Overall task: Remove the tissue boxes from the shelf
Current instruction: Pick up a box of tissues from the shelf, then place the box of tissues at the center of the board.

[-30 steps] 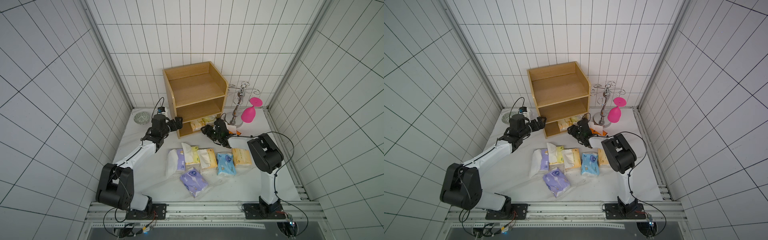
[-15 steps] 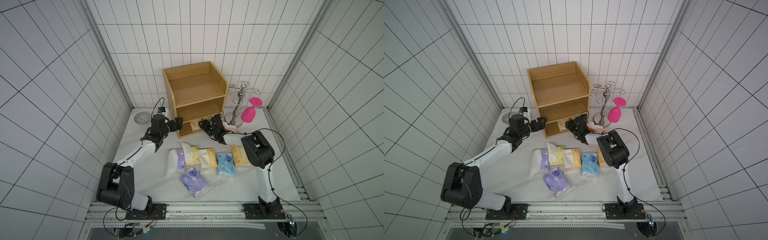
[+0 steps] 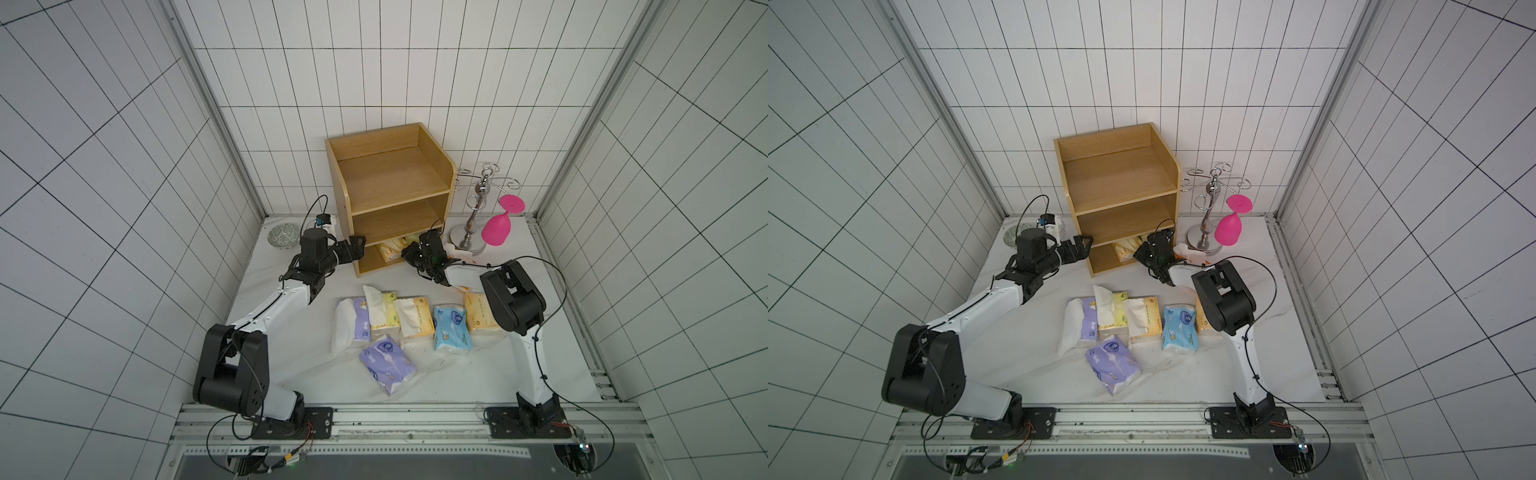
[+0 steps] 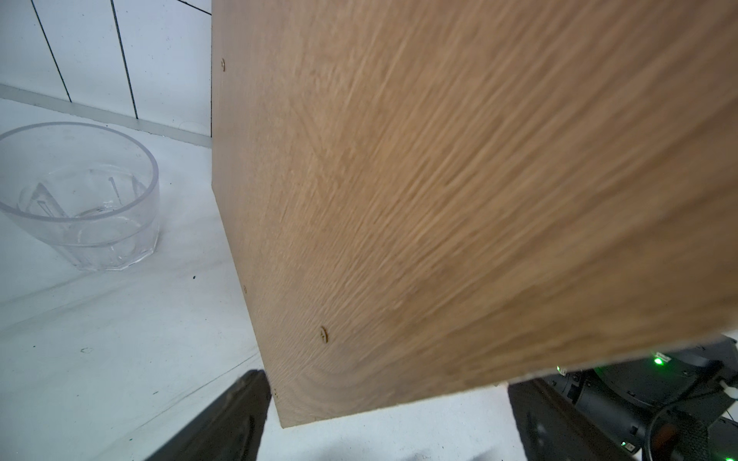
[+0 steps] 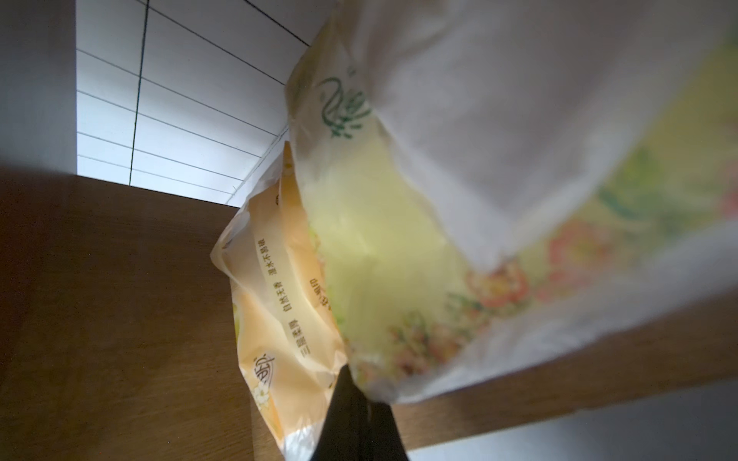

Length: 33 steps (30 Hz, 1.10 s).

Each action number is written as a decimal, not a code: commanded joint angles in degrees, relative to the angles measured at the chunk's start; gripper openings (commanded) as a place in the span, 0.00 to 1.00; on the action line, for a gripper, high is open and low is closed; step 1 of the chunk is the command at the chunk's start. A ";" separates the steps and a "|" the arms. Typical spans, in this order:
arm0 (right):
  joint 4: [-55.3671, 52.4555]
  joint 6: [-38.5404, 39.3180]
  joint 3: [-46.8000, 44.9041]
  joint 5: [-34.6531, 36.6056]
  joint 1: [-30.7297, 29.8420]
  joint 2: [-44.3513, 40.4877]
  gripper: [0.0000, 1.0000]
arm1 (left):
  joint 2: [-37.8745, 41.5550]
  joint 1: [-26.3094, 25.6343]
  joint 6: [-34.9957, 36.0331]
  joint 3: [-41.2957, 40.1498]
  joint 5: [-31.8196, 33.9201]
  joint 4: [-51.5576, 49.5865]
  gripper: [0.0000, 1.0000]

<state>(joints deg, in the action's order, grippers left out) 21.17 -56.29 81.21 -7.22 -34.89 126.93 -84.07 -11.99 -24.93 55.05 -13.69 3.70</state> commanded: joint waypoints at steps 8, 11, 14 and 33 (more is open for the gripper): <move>-1.85 2.32 -10.60 0.19 -2.05 -9.91 0.00 | 2.69 0.28 -3.41 -1.60 -1.43 0.65 0.97; -3.73 3.75 -14.73 0.34 -2.63 -13.74 0.00 | 4.11 0.20 -4.37 -2.37 -1.51 0.22 0.97; -5.92 5.75 -19.59 0.84 -3.12 -17.66 0.00 | 6.08 0.12 -4.79 -3.25 -1.32 -0.47 0.97; -9.19 9.60 -38.74 3.77 -10.18 -35.22 0.37 | 8.59 -4.10 -5.31 0.14 3.67 -5.09 0.97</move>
<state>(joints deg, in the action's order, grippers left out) 14.24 -48.58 43.99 -5.50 -44.16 94.91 -75.42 -16.03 -30.20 53.01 -11.49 -1.15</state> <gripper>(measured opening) 0.285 0.968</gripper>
